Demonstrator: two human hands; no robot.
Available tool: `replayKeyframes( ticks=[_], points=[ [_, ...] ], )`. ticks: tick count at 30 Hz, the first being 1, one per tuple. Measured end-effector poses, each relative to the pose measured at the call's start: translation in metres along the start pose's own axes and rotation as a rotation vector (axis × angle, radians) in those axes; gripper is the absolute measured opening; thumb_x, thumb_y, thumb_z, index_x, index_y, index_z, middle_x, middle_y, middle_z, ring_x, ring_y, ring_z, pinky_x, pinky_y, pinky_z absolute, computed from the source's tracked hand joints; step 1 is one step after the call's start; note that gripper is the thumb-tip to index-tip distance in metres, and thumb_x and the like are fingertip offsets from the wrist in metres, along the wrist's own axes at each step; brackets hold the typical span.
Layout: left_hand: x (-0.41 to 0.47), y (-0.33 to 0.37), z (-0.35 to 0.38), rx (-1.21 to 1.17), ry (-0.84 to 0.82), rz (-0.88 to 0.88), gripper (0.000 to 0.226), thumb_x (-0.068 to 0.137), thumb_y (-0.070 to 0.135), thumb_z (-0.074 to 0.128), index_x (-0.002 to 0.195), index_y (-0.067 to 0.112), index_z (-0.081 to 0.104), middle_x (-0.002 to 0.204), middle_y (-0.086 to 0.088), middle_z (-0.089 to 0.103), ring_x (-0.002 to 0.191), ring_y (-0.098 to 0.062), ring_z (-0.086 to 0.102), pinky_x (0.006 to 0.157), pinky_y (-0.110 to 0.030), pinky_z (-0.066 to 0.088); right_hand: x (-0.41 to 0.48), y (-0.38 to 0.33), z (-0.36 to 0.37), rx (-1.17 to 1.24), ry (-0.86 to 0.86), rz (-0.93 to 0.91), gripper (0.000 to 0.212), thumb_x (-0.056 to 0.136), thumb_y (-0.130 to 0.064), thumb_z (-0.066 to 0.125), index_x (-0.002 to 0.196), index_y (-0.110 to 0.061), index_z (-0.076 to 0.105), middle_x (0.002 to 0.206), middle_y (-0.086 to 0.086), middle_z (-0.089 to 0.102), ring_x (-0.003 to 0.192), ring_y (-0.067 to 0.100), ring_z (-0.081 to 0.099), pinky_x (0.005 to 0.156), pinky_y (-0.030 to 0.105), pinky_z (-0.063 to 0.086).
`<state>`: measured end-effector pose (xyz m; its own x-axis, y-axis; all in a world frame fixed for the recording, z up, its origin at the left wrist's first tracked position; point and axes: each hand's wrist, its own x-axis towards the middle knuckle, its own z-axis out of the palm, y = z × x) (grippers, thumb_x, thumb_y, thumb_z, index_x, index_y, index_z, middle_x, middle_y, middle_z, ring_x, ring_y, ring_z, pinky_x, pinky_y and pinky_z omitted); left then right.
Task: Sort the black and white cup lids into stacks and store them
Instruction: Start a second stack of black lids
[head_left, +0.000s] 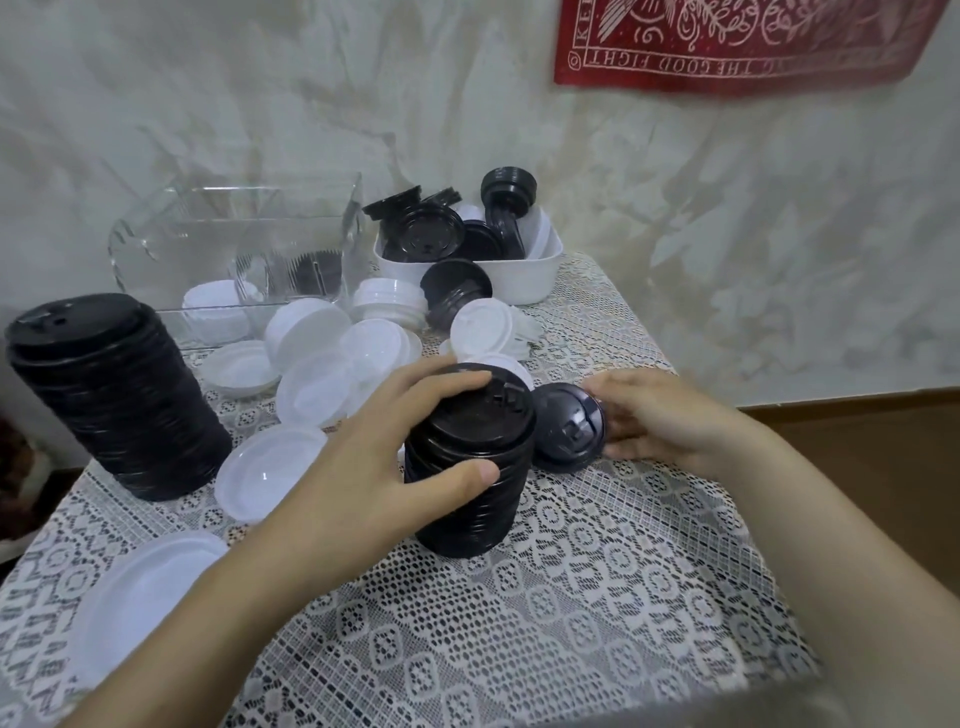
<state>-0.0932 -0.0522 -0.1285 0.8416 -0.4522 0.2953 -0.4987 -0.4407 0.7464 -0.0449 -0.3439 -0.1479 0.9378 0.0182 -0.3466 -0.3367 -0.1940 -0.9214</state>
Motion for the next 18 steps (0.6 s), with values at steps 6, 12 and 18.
replayKeyframes(
  ticks=[6, 12, 18],
  points=[
    [-0.005, -0.004, 0.003, -0.033, 0.059, -0.012, 0.061, 0.077, 0.067, 0.068, 0.136, 0.056, 0.055, 0.151, 0.032, 0.043, 0.141, 0.004, 0.042, 0.117, -0.042, 0.039, -0.003, 0.001, 0.003, -0.222, 0.035, -0.109, 0.035, 0.093, -0.052, 0.068, 0.104, -0.019, 0.074, 0.088, 0.002, 0.078, 0.072, 0.015, 0.073, 0.069, 0.033, 0.063],
    [-0.009, -0.011, 0.011, -0.064, 0.111, -0.005, 0.059, 0.082, 0.07, 0.063, 0.138, 0.054, 0.054, 0.15, 0.029, 0.046, 0.142, 0.002, 0.043, 0.116, -0.041, 0.039, -0.003, 0.002, 0.003, -0.311, 0.029, -0.158, 0.031, 0.087, -0.049, 0.076, 0.098, -0.02, 0.075, 0.094, 0.005, 0.078, 0.079, 0.019, 0.075, 0.077, 0.039, 0.065],
    [-0.01, -0.014, 0.018, -0.09, 0.149, -0.006, 0.057, 0.079, 0.06, 0.069, 0.135, 0.05, 0.059, 0.148, 0.031, 0.048, 0.141, 0.004, 0.042, 0.115, -0.032, 0.037, -0.005, 0.001, 0.005, -0.36, 0.003, -0.181, 0.031, 0.085, -0.05, 0.078, 0.101, -0.024, 0.073, 0.082, -0.005, 0.077, 0.089, 0.03, 0.076, 0.086, 0.053, 0.062]
  ],
)
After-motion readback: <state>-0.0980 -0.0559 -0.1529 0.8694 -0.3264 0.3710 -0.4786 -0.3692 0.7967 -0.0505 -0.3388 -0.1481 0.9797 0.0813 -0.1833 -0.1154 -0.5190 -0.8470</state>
